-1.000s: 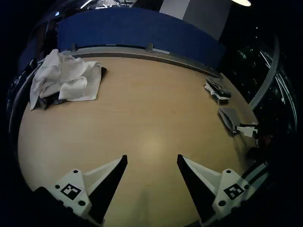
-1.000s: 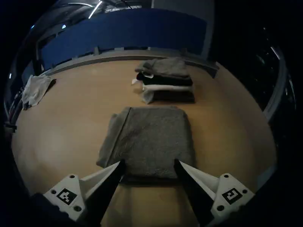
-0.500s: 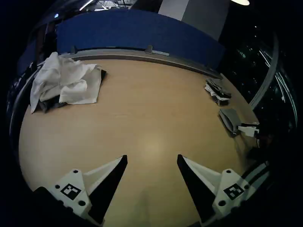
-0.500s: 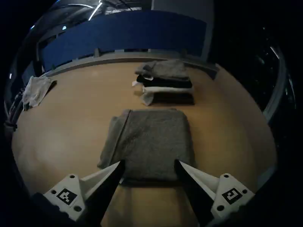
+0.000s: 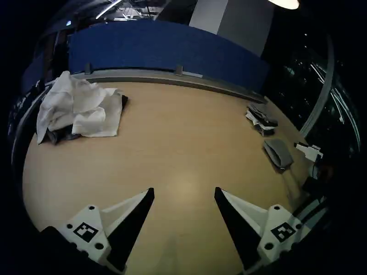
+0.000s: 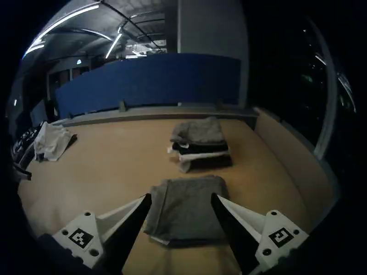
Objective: Fold towel
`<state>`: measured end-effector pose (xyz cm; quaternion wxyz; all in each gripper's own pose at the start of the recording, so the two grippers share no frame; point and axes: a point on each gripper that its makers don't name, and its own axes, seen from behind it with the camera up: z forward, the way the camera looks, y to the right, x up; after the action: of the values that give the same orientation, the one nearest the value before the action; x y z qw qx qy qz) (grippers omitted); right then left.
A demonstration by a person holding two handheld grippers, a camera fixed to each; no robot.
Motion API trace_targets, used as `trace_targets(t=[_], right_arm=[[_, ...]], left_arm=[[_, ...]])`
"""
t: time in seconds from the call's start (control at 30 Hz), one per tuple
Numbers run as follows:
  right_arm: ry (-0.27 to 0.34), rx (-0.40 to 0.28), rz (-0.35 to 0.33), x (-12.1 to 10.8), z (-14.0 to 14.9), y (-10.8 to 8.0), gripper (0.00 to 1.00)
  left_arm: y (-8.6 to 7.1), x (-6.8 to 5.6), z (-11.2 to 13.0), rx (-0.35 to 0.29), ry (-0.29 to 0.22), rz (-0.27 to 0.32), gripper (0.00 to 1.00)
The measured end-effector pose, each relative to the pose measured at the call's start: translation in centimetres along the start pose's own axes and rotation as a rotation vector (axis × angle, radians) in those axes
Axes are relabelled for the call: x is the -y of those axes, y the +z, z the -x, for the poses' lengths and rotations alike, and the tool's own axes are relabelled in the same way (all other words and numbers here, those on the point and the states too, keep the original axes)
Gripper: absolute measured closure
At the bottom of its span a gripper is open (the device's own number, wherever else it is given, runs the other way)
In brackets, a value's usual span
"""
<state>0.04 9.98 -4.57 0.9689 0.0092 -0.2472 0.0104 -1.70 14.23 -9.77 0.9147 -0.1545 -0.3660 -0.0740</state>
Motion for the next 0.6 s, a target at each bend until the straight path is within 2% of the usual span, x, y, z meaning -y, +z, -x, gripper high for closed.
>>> trace_targets(t=[0.3,0.4,0.6], right_arm=[[0.039,-0.209,-0.032,3.8,-5.1,-1.9,0.0],[0.014,-0.278,-0.019,4.5,-6.4,-2.7,0.0],[-0.027,-0.354,0.009,5.8,-8.2,-4.2,0.0]], left_arm=[[-0.5,0.3,-2.1,-0.095,-0.01,0.014,0.02],[-0.9,0.4,-3.1,-0.143,-0.002,0.009,0.02],[-1.7,0.9,-5.2,-0.248,0.03,-0.008,0.02]])
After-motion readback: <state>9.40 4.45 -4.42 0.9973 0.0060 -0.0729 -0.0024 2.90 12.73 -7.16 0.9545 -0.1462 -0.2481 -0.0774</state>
